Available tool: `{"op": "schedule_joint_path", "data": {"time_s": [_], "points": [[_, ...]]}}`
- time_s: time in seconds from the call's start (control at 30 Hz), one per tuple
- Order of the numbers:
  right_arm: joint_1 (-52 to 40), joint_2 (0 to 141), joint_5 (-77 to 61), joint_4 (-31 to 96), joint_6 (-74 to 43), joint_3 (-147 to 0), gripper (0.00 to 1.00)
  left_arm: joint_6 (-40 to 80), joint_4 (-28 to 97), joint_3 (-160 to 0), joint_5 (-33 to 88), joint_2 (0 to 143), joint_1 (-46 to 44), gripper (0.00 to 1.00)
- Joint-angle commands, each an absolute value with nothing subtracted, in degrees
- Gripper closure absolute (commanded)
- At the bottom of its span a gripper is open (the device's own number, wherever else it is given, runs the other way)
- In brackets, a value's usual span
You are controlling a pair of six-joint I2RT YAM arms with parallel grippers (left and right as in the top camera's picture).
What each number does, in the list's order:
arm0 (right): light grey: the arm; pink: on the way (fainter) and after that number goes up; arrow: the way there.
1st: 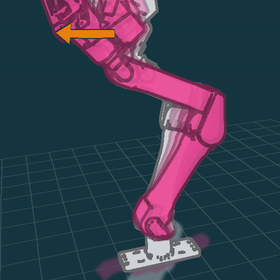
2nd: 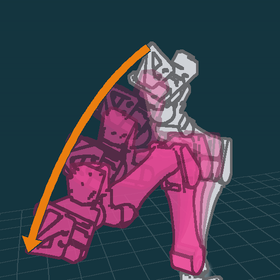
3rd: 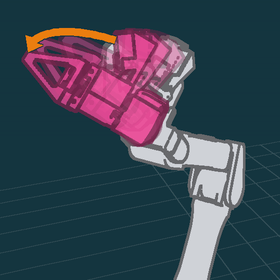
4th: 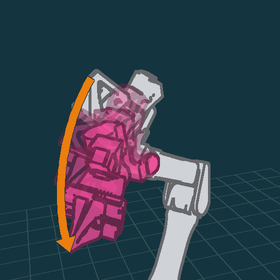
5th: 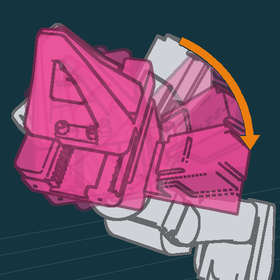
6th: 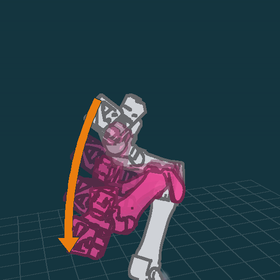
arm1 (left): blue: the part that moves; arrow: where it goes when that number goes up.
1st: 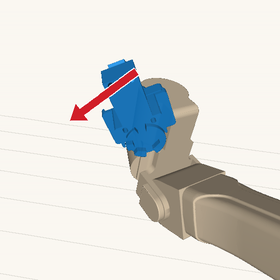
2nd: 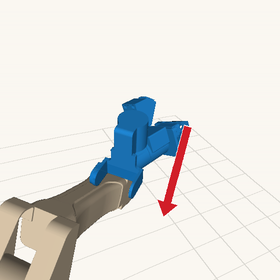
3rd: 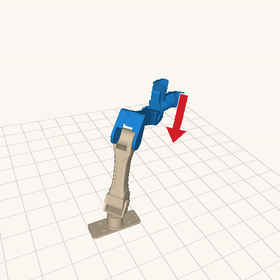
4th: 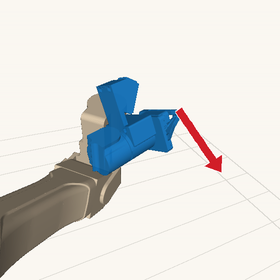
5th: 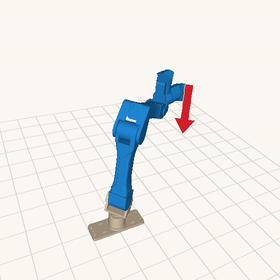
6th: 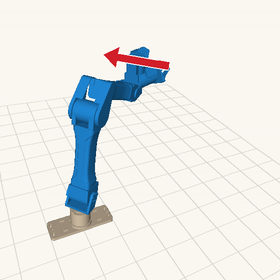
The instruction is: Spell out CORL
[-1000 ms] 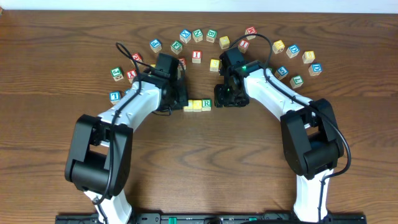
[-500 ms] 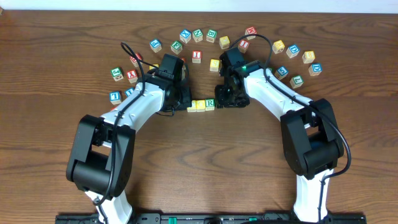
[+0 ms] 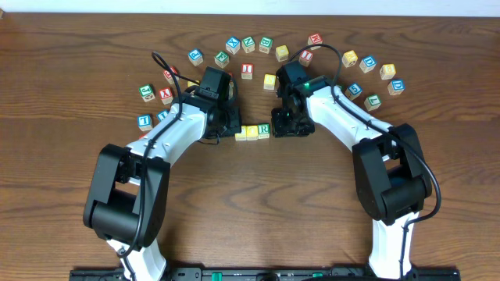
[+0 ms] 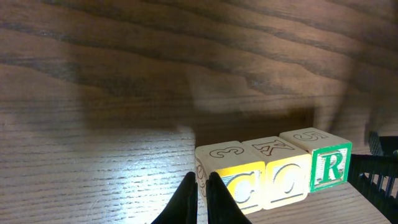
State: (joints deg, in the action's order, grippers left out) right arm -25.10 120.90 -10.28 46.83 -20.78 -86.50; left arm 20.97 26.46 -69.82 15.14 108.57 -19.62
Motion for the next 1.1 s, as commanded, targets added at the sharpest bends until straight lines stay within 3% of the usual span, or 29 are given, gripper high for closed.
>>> {"op": "schedule_joint_path", "data": {"time_s": [0.0,0.43,0.8,1.07], "points": [[-26.0,119.2,-9.6,46.5,-21.2,-87.4,0.59,20.6,26.0,-69.4,15.4,109.3,-19.7,0.92],[-29.0,119.2,-8.9,45.2,-21.6,-87.4,0.59,20.6,26.0,-69.4,15.4,109.3,-19.7,0.92],[-28.6,118.9,-9.0,45.5,-21.9,-87.5,0.65,20.6,26.2,-69.7,15.4,109.3,-19.7,0.93],[-26.0,114.8,-8.9,46.7,-21.5,-88.5,0.63,17.6,29.5,-73.9,15.4,107.9,-17.8,0.93]]}}
